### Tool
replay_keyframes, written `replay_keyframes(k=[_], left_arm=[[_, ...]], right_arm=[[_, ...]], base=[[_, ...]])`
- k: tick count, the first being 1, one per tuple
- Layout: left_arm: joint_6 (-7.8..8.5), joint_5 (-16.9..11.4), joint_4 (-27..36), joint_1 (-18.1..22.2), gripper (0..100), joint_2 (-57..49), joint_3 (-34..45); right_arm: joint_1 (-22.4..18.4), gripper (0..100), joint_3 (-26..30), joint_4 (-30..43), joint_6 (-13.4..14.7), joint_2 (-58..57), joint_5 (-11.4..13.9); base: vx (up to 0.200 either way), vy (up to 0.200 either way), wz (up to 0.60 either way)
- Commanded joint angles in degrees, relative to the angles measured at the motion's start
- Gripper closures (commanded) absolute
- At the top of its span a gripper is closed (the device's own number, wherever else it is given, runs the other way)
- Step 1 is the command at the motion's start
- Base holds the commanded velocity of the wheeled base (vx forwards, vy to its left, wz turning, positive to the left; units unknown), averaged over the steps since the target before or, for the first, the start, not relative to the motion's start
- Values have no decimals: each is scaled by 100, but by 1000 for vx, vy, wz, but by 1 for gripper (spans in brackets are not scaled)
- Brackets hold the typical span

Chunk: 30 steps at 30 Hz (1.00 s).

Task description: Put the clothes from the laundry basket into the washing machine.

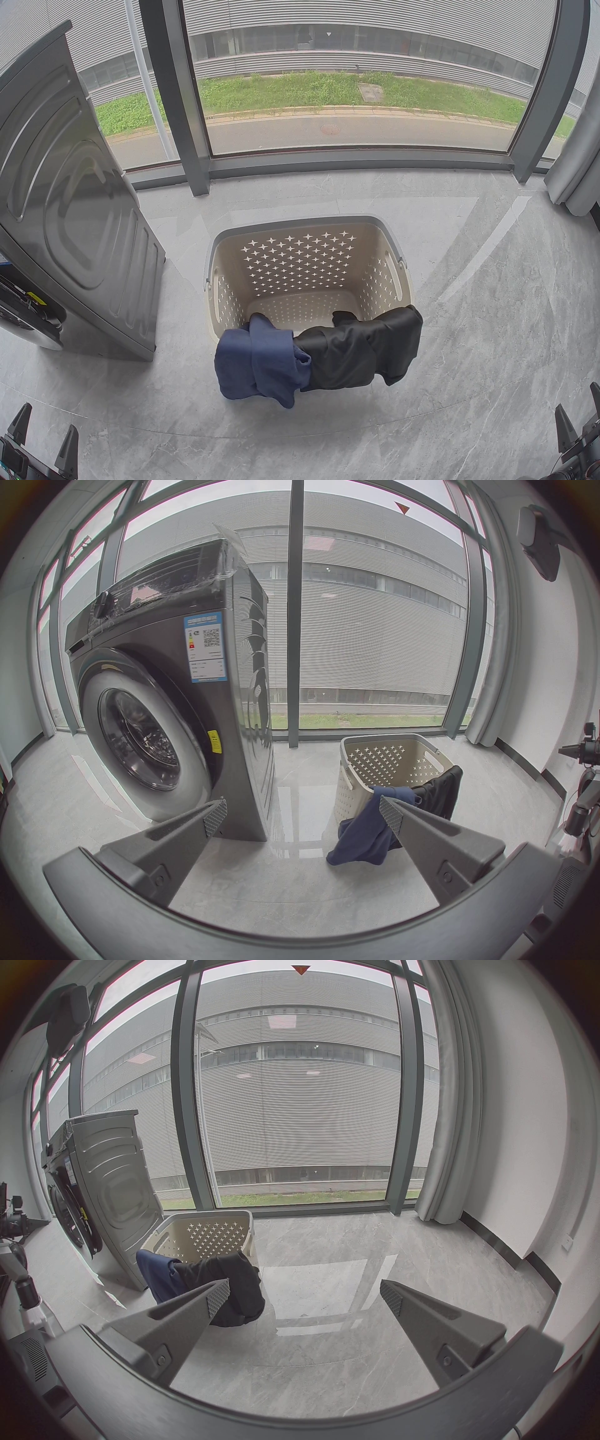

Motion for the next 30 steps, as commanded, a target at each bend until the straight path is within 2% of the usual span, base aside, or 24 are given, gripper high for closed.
replay_keyframes(k=[1,24,30], left_arm=[[29,-21,-1,1,0,-92,92],[-24,-38,-1,1,0,-92,92],[-24,-38,-1,1,0,-92,92]], right_arm=[[1,0,101,-2,-2,-93,0],[-7,0,101,-2,-11,-93,9],[-7,0,101,-2,-2,-93,0]], base=[[0,200,0],[0,200,0],[0,0,0]])
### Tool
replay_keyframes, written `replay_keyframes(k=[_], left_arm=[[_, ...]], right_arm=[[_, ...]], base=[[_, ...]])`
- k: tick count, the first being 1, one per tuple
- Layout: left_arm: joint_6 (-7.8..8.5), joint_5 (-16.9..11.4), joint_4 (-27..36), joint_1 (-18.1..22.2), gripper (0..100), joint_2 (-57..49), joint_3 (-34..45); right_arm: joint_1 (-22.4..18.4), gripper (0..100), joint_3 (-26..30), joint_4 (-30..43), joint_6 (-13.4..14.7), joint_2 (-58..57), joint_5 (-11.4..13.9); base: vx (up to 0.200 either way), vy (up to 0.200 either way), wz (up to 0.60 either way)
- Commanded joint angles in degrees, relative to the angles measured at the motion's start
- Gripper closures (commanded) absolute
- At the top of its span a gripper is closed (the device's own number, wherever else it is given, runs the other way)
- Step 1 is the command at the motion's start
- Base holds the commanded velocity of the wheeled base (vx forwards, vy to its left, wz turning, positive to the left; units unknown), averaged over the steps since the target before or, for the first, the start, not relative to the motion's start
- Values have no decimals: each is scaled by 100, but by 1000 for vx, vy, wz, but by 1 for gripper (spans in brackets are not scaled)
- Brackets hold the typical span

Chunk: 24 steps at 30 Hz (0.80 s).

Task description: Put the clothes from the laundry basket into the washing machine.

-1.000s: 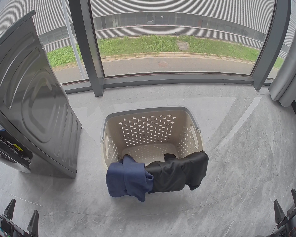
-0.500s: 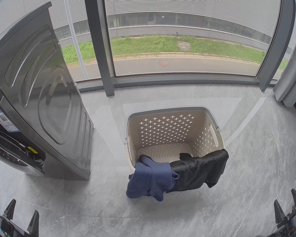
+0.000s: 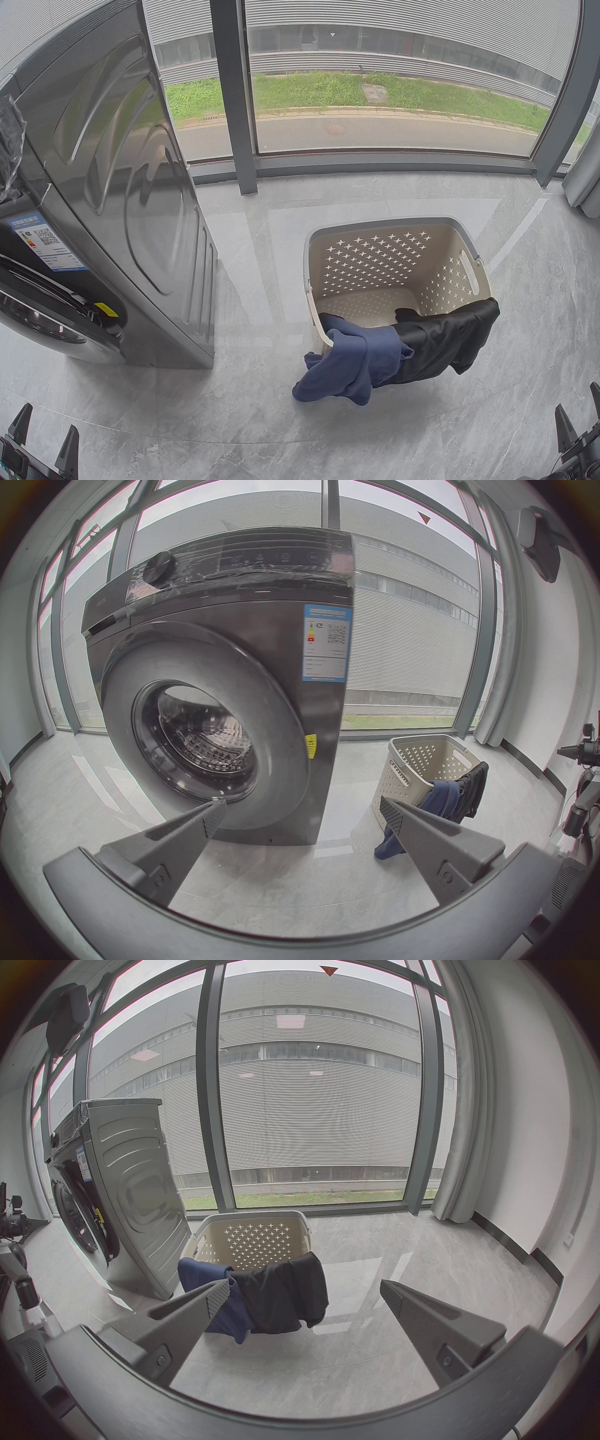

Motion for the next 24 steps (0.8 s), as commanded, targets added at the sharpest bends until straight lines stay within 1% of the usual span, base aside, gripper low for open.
replay_keyframes(k=[1,7,12,18,24], left_arm=[[3,2,-1,1,0,-92,92],[29,2,-1,1,0,-92,92],[12,2,-1,1,0,-92,92],[21,2,-1,1,0,-92,92],[12,2,-1,1,0,-92,92]], right_arm=[[0,0,101,-2,-2,-93,-1],[0,0,101,-2,-11,-93,8],[0,0,101,-2,-11,-93,8],[0,0,101,-2,-11,-93,-1],[0,0,101,-2,-11,-93,8]], base=[[-200,0,0],[-200,0,0],[-200,0,0],[0,0,0],[0,200,0]])
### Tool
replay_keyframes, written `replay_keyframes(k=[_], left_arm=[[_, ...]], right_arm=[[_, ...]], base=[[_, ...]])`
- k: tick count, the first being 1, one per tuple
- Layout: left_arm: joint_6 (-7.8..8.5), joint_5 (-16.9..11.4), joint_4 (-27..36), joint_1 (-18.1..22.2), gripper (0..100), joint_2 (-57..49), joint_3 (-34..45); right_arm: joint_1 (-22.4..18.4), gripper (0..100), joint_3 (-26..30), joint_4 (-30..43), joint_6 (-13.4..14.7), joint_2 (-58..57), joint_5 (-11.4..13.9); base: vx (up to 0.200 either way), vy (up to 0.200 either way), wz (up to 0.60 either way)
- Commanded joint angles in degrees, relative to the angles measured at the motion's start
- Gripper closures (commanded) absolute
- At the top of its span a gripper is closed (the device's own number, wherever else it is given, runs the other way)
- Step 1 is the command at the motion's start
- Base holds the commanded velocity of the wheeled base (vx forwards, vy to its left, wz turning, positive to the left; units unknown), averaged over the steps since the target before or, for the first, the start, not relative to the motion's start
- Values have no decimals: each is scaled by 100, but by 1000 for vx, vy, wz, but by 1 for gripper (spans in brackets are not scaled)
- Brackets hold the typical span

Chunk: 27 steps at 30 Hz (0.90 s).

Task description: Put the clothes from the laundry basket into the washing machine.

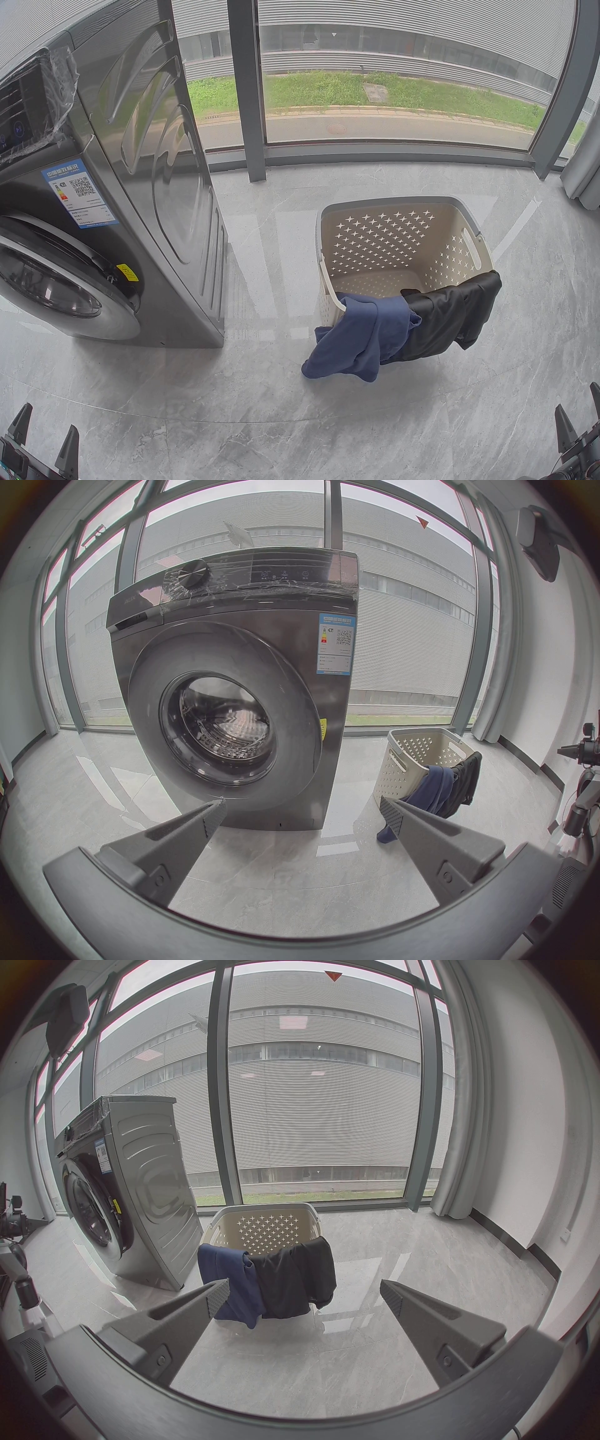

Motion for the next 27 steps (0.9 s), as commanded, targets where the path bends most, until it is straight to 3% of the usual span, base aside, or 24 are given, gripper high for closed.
replay_keyframes(k=[1,27], left_arm=[[-4,4,1,1,0,-95,92],[-22,4,1,1,0,-95,92]], right_arm=[[0,0,101,-4,-2,-93,-2],[0,0,101,-4,-2,-93,-2]], base=[[0,200,0],[0,200,0]])
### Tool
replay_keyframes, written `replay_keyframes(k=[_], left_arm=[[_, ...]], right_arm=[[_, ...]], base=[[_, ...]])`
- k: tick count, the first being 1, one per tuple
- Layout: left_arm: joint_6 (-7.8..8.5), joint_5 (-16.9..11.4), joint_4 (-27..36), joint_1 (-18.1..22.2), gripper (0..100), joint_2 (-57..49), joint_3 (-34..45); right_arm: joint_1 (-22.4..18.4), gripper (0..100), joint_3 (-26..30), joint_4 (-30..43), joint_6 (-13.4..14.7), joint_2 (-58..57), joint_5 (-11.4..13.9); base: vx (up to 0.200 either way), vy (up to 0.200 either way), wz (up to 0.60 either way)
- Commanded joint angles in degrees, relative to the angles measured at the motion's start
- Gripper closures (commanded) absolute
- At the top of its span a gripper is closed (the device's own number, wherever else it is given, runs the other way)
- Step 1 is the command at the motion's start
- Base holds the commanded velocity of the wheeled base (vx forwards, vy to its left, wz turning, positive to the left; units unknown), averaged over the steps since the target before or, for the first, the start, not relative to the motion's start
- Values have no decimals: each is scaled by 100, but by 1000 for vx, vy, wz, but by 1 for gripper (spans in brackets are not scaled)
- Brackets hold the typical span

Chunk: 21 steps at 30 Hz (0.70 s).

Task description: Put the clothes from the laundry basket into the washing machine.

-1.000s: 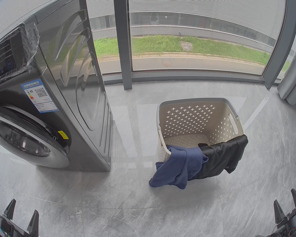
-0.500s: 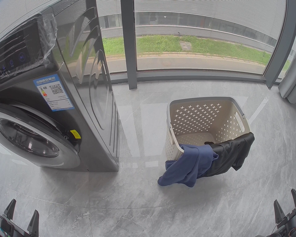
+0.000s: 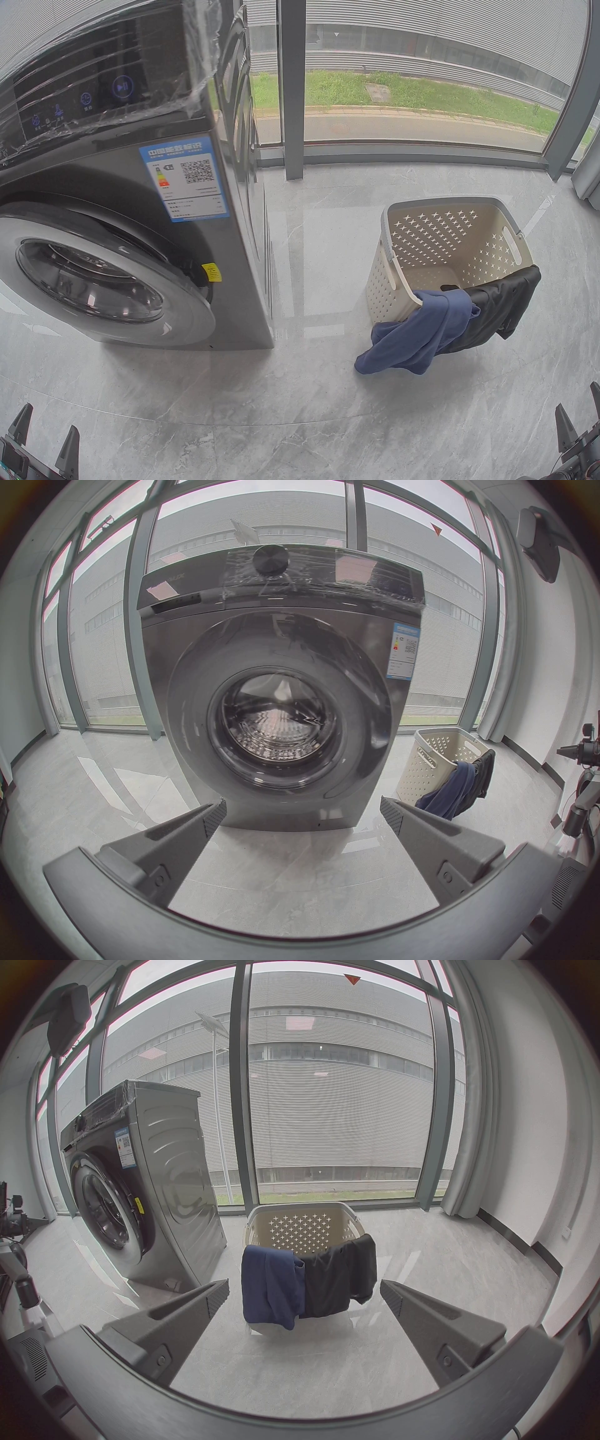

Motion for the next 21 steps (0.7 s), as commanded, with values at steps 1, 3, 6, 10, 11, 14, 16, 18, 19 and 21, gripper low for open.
replay_keyframes(k=[1,3,6,10,11,14,16,18,19,21], left_arm=[[-2,4,-4,1,0,-92,90],[-2,4,-4,1,0,-92,90],[-2,4,-4,1,0,-92,90],[-2,4,-4,1,0,-92,90],[-2,4,-4,1,0,-92,90],[-2,4,-4,1,0,-92,90],[-2,4,-4,1,0,-92,90],[-2,4,-4,1,0,-92,90],[-2,4,-4,1,0,-92,90],[-2,4,-4,1,0,-92,90]], right_arm=[[0,0,101,0,-2,-93,0],[0,0,101,0,-2,-93,0],[0,0,101,0,-2,-93,0],[-9,0,101,0,-2,-93,0],[-9,0,101,0,-2,-93,0],[-9,0,101,0,-2,-93,0],[0,0,101,0,-2,-93,0],[0,0,101,0,-2,-93,0],[0,0,101,0,-2,-93,0],[0,0,101,0,-2,-93,0]], base=[[0,0,0],[0,0,0],[0,0,0],[0,0,0],[0,0,600],[0,0,400],[0,100,0],[0,200,0],[0,200,0],[0,200,0]])
